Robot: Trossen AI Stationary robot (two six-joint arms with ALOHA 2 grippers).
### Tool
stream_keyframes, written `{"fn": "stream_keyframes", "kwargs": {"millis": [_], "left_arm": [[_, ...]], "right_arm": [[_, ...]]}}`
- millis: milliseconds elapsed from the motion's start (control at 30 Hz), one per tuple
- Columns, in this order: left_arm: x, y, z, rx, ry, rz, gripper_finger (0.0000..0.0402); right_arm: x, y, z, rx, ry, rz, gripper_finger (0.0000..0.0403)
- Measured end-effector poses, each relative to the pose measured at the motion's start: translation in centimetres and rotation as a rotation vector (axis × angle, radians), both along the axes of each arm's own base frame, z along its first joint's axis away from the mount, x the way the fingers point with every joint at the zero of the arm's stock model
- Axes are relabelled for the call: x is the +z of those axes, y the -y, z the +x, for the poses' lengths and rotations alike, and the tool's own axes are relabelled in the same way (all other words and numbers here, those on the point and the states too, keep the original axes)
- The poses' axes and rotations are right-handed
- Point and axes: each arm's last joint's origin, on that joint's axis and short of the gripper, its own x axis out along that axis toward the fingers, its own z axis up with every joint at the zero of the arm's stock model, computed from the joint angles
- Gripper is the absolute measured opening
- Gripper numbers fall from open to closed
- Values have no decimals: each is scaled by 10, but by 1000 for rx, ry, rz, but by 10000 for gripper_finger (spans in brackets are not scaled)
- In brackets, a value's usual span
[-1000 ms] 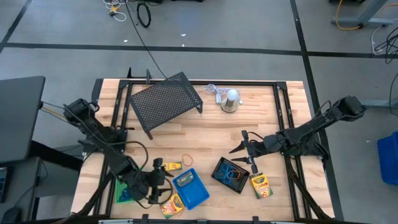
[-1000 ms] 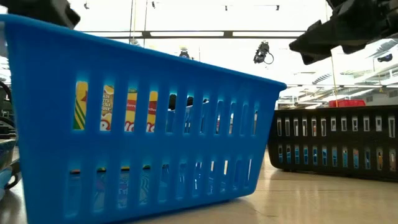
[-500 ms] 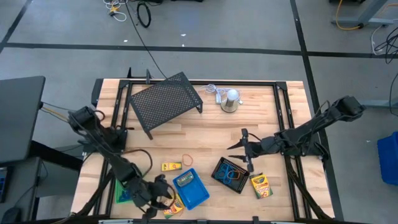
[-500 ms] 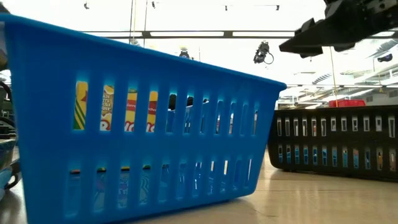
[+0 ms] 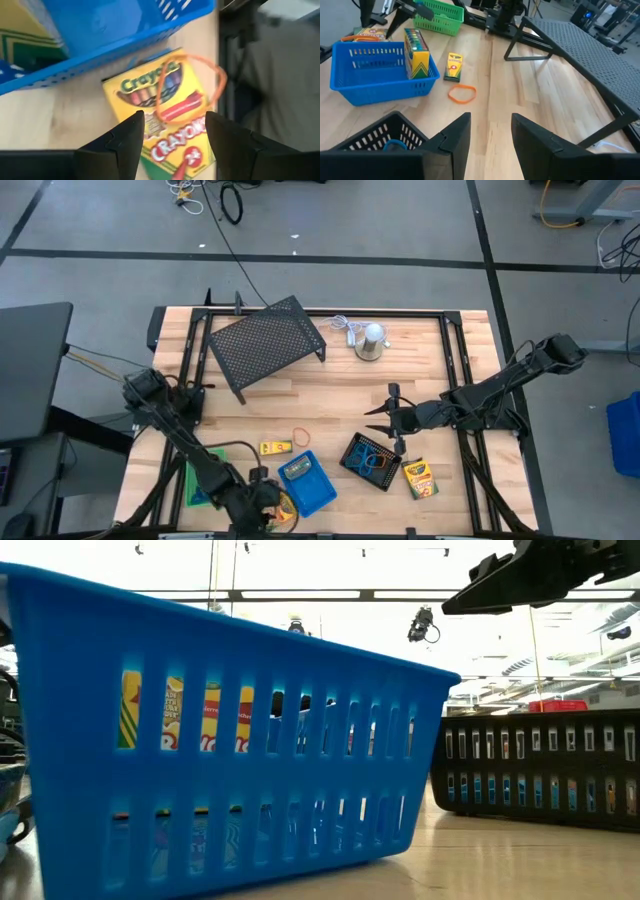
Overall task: Pick & Place Office Desk Supplies
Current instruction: Put the orange rubber band into the black bin
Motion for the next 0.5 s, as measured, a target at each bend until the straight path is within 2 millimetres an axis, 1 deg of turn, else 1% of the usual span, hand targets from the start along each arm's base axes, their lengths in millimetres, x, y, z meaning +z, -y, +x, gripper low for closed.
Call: {"fn": "stream_keyframes", "kwargs": {"millis": [167,500], "left_arm": [[5,5,10,-6,-35,36,217],[6,2,14,6,-32,32,215]], "right_arm": [[0,0,0,3,0,-7,151],[0,0,0,11,-5,-26,151]]}}
